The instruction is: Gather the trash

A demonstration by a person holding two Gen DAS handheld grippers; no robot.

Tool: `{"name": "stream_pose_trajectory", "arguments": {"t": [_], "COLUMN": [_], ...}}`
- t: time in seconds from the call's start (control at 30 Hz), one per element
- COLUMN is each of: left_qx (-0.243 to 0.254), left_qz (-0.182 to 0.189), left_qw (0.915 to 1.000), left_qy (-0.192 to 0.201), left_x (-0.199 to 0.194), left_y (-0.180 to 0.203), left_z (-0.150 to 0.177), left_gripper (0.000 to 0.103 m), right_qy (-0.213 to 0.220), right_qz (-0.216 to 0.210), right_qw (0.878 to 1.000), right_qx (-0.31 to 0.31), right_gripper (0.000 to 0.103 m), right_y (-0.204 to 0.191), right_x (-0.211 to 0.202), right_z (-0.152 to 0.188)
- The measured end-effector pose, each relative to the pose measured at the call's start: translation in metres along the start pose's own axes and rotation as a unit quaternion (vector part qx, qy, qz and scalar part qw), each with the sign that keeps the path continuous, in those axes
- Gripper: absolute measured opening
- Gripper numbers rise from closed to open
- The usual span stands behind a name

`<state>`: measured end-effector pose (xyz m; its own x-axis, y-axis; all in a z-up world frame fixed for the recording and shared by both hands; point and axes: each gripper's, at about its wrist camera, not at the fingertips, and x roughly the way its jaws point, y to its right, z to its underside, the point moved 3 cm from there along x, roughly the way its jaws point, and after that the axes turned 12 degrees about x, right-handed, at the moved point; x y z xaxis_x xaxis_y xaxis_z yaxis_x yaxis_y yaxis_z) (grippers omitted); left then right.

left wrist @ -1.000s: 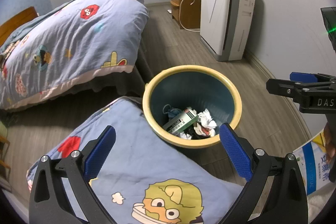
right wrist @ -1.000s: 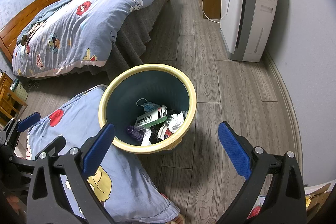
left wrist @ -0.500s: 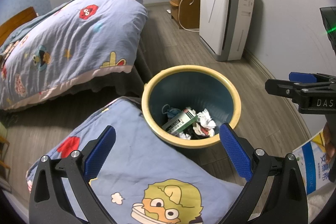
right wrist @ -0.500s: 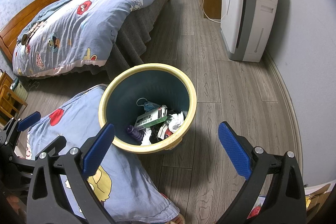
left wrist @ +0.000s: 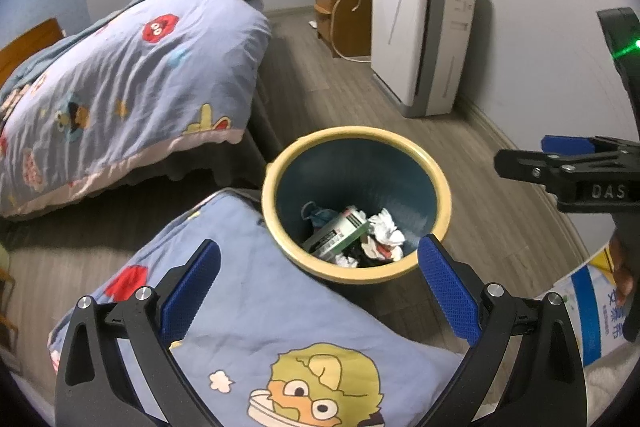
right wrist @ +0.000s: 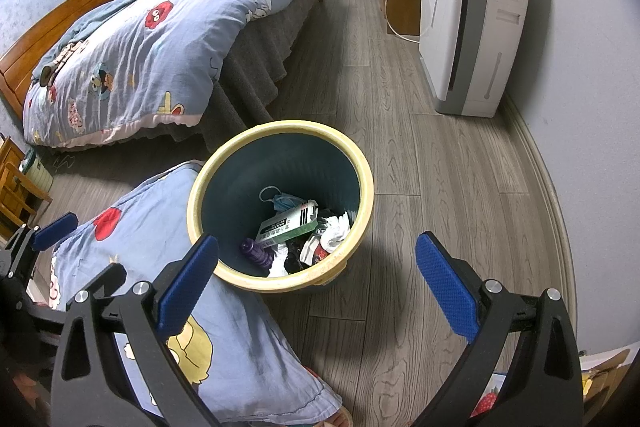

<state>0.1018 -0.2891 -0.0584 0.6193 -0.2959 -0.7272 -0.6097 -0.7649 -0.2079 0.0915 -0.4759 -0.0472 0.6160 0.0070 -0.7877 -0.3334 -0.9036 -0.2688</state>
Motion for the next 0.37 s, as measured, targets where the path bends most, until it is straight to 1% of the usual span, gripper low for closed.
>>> {"name": "stream_pose_trajectory", "arguments": {"t": [0.2,0.27,0.37], "left_qx": [-0.001,-0.005,-0.014], "left_qz": [0.008,0.010,0.001], "left_qw": [0.9999,0.9999,0.9997], "left_qy": [-0.011,-0.012,-0.019], "left_x": [-0.001,-0.003,-0.007], "left_y": [0.002,-0.001,-0.007], "left_z": [0.002,0.005,0.010], "left_gripper": [0.098,0.098,0.098], "right_qy": [-0.003,-0.010,-0.027], "right_qz": [0.012,0.021,0.044], "right_qw": [1.000,0.999,0.996], "right_qx": [0.008,0.027,0.068], "right_gripper": [0.097,0.097,0.097], "right_y": [0.001,0.002,0.006], "right_x": [0.003,0.005,0.011], "right_z": [0.001,0.001,0.002]}}
